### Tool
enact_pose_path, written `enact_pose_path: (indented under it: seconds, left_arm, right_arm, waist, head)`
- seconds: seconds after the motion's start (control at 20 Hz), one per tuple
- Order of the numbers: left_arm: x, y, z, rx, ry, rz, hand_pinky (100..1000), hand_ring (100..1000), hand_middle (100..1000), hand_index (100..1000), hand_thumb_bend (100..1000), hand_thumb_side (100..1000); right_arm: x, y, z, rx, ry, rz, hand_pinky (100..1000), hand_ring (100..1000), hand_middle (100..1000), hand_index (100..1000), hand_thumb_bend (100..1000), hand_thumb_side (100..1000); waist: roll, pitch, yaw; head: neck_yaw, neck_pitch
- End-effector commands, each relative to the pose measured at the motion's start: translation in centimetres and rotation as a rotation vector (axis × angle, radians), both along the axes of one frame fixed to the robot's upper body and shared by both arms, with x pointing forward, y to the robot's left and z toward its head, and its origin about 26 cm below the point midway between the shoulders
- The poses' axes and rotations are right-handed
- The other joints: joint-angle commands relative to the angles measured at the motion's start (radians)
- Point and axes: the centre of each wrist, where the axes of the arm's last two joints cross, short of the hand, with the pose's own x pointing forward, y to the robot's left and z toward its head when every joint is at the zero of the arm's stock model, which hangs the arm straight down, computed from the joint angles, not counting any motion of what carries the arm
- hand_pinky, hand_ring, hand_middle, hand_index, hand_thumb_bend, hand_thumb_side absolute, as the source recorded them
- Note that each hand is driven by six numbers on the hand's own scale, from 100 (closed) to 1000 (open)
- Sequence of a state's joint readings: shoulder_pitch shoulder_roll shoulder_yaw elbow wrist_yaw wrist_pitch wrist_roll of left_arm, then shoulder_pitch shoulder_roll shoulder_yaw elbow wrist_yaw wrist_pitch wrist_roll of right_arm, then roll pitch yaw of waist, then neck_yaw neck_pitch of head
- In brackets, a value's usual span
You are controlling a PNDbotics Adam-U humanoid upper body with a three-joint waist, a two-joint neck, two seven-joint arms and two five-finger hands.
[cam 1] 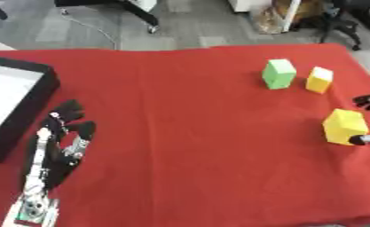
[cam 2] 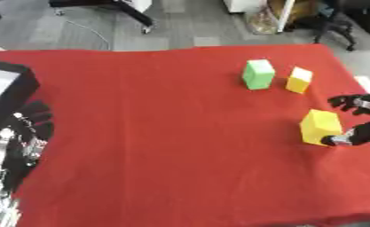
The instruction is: Pick up the objects with one hand, pass them to the other hand, and then place them into the box on the other side of the table.
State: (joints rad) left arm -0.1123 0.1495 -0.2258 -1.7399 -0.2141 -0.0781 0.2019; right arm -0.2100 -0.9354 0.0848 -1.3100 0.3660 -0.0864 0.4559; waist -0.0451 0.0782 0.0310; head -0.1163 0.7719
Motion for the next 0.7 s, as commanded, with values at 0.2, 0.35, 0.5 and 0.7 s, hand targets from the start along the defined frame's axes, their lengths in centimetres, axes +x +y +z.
enact_pose_path:
  seconds: [0.2,0.35,0.5,0.7]
  left_arm:
    - [0.0,0.3,0.4,0.014,-0.018,-0.004,715,765,738,859,591,705]
    - [0.0,0.2,0.4,0.013,-0.017,-0.005,715,765,738,858,591,705]
    - [0.0,0.2,0.4,0.012,-0.017,-0.006,715,765,738,858,590,705]
    - [0.0,0.2,0.4,0.011,-0.017,-0.008,715,766,738,858,588,706]
  right_arm:
    - [0.4,-1.5,0.8,-0.05,-0.031,-0.058,875,916,893,994,551,407]
    - [0.7,-1.6,0.4,-0.05,-0.033,-0.069,872,913,888,992,546,400]
    - [0.9,-1.6,0.0,-0.045,-0.032,-0.073,871,911,887,991,543,398]
    - [1.3,-1.4,-0.4,-0.041,-0.023,-0.066,871,910,885,990,538,395]
  waist:
    - [-0.011,-0.025,0.0]
    - [-0.01,-0.025,0.001]
    - [-0.01,-0.024,0.002]
    - [-0.01,-0.023,0.004]
  head:
    - [-0.002,-0.002]
    - [-0.003,-0.002]
    - [-0.005,-0.002]
    - [-0.008,-0.002]
